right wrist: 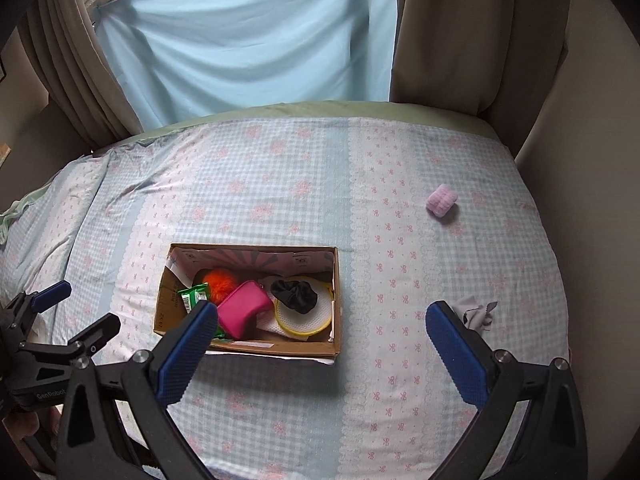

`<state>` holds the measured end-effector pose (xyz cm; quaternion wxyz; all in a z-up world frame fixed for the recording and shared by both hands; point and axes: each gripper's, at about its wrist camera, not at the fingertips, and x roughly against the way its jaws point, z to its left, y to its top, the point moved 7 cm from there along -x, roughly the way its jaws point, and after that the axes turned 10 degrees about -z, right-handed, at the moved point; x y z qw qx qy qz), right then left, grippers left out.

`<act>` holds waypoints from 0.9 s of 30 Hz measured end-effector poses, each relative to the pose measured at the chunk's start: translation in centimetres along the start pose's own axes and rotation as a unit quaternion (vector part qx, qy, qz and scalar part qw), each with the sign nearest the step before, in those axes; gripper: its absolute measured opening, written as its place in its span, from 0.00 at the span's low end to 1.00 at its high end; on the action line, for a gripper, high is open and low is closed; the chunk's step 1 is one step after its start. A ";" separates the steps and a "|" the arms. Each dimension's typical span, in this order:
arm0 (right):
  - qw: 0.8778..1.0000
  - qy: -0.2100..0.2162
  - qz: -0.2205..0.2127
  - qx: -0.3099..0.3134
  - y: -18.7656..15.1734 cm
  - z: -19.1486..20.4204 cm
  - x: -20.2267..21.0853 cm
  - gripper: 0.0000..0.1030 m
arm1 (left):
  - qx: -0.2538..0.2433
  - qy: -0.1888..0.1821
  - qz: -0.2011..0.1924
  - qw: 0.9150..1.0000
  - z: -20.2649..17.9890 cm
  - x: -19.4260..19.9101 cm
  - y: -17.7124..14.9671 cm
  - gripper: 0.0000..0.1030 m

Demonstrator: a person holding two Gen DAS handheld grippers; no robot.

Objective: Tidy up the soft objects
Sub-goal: 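Lift both tools from the box and move toward the pink roll and grey cloth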

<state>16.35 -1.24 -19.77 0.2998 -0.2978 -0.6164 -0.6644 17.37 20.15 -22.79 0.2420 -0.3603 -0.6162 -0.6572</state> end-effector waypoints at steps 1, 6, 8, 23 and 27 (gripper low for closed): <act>1.000 0.000 -0.003 -0.004 0.0 -0.4 0.5 1.00 | 0.001 -0.002 -0.004 1.000 -0.3 0.4 0.3 1.00; 0.999 -0.007 -0.029 -0.025 0.4 -2.9 3.3 1.00 | -0.013 -0.012 -0.025 1.000 -2.7 1.8 2.7 1.00; 0.998 -0.018 -0.045 -0.036 0.8 -4.3 4.4 1.00 | -0.023 -0.022 -0.034 0.999 -4.4 2.0 3.8 1.00; 0.982 -0.110 -0.068 -0.137 -0.6 -18.4 4.3 1.00 | -0.130 -0.105 -0.045 0.985 -21.1 -4.2 12.3 1.00; 0.976 -0.123 -0.054 -0.174 -1.5 -21.6 2.2 1.00 | -0.160 -0.127 -0.027 0.979 -25.8 -7.7 13.9 1.00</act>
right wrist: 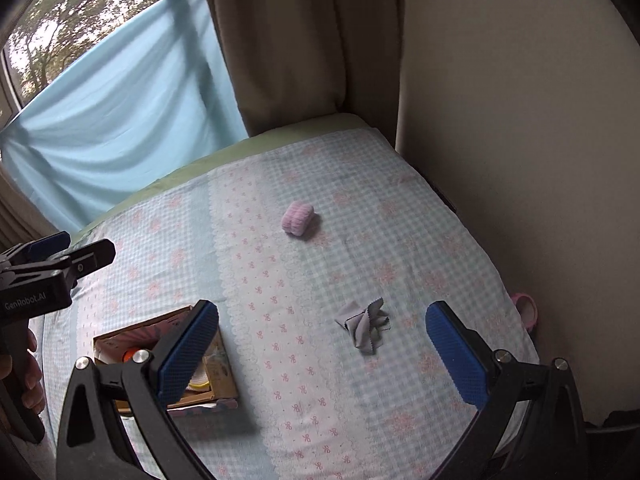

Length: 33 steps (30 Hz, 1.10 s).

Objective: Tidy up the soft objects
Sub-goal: 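Lift both tools from the box and move toward the pink roll and grey cloth, then grasp the pink fuzzy roll with the left tool while the right tool grasps the grey cloth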

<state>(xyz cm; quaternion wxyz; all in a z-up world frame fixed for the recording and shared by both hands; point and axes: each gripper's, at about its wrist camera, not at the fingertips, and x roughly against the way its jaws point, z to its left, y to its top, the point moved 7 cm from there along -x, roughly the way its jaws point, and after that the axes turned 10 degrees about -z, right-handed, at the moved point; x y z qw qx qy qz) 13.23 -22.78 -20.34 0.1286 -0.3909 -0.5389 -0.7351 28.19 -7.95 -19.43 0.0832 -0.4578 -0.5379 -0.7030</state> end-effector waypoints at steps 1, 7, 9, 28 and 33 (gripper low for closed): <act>1.000 -0.004 0.004 -0.008 -0.2 -0.8 -0.6 1.00 | -0.009 -0.004 0.004 1.000 -0.7 -1.2 0.6 1.00; 0.998 -0.028 0.024 -0.052 -1.1 -3.6 -5.4 1.00 | -0.038 -0.032 0.032 0.998 -3.9 -9.3 2.8 1.00; 0.997 -0.035 0.027 -0.067 -1.6 -4.3 -7.1 1.00 | -0.047 -0.035 0.042 0.997 -4.6 -12.3 3.2 1.00; 0.984 -0.088 0.099 -0.122 -14.0 -6.4 -22.8 0.91 | -0.122 -0.048 0.109 0.985 -8.4 -37.9 -0.4 0.93; 0.978 -0.098 0.117 -0.139 -16.6 -6.9 -25.8 0.82 | -0.117 -0.049 0.118 0.985 -7.9 -42.1 -1.9 0.82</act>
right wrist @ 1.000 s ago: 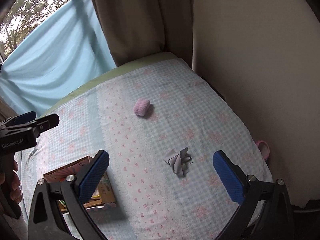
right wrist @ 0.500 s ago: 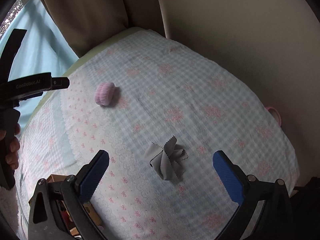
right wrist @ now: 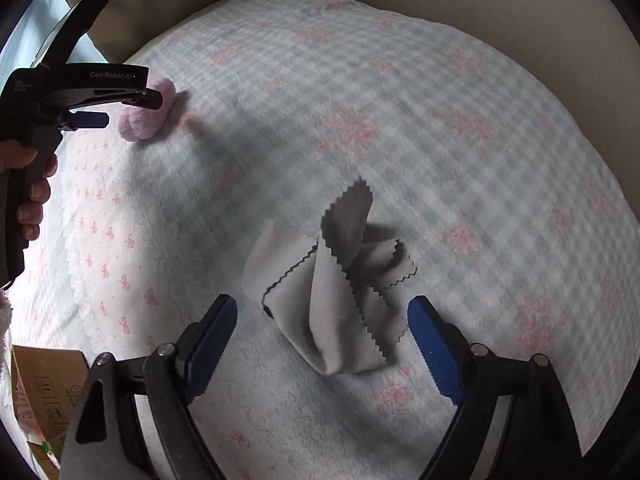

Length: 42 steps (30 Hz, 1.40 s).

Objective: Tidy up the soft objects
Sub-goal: 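Grasp the pink fuzzy roll with the left tool while the right tool grasps the grey cloth, then carry the pink roll and grey cloth into the box and open both tools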

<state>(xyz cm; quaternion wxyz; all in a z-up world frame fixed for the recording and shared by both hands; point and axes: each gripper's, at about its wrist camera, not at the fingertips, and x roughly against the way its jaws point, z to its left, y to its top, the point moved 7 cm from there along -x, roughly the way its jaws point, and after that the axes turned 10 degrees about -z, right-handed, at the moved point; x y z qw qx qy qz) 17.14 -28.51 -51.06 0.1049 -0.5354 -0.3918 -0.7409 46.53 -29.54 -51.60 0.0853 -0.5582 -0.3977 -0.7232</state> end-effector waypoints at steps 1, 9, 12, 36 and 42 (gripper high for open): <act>1.000 -0.006 0.000 -0.003 -0.2 -0.2 -0.5 0.82 | 0.000 -0.003 0.001 1.000 0.0 -0.6 -0.1 0.81; 0.999 -0.018 -0.023 0.012 0.5 0.1 -1.3 0.47 | -0.016 -0.012 0.008 1.000 -0.7 -2.9 -0.1 0.42; 0.999 -0.007 -0.027 0.022 0.6 0.8 -1.3 0.29 | -0.035 -0.001 0.005 0.999 -1.1 -2.9 0.0 0.41; 0.996 0.046 -0.079 0.013 5.6 0.6 7.6 0.11 | -0.041 -0.001 -0.052 0.998 -4.6 11.4 2.9 0.40; 0.991 0.058 -0.111 0.041 7.6 1.4 13.8 0.11 | -0.015 0.005 -0.083 0.996 -3.9 19.8 3.2 0.40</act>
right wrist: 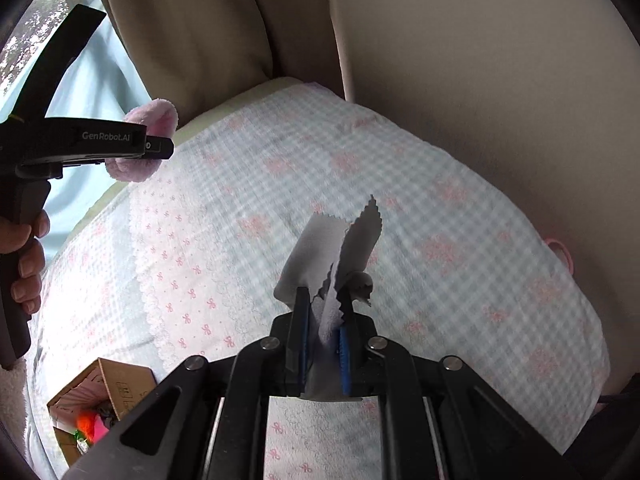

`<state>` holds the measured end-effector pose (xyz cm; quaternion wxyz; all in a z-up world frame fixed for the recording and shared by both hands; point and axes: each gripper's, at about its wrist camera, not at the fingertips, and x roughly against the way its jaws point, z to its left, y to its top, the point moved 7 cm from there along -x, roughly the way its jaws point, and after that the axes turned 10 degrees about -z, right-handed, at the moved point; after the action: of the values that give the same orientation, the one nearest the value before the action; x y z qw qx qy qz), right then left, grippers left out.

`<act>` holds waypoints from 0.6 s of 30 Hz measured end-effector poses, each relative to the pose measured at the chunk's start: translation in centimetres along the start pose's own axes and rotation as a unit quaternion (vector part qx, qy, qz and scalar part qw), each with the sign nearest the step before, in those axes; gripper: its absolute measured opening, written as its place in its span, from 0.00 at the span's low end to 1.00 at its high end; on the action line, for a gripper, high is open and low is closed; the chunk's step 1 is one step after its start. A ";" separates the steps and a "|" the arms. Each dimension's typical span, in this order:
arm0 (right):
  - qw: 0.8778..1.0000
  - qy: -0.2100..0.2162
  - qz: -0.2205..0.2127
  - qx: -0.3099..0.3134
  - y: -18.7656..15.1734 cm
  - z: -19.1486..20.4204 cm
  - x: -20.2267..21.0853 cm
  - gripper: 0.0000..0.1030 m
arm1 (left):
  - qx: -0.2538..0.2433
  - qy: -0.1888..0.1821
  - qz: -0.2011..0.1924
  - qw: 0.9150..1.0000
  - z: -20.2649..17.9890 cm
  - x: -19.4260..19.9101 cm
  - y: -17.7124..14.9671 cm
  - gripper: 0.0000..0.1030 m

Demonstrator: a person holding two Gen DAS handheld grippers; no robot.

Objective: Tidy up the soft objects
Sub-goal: 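Carry the pink roll and grey cloth into the box and open both tools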

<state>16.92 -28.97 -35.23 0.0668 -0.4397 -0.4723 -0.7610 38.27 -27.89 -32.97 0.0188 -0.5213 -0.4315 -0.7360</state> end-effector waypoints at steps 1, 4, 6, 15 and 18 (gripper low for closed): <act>1.000 0.004 -0.005 0.006 0.6 0.4 1.0 0.11 | 0.004 0.003 -0.005 1.000 0.1 1.6 0.0 0.40; 0.999 0.024 -0.018 0.026 2.0 1.7 4.1 0.11 | 0.020 0.010 -0.018 1.000 0.6 6.5 -0.2 0.40; 0.998 0.039 -0.026 0.043 2.7 2.9 6.3 0.11 | 0.031 0.014 -0.022 0.999 1.0 9.6 -0.8 0.40; 0.986 0.115 -0.046 0.112 4.1 9.7 14.6 0.11 | 0.103 0.054 -0.036 0.992 4.2 21.9 -6.5 0.40; 0.979 0.140 -0.047 0.139 3.6 12.5 16.7 0.11 | 0.141 0.073 -0.043 0.986 6.2 25.3 -8.9 0.40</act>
<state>16.28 -16.01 -18.53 0.1569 -0.2921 -0.5795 -0.7445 27.14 -7.53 -18.13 0.0919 -0.4388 -0.5508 -0.7040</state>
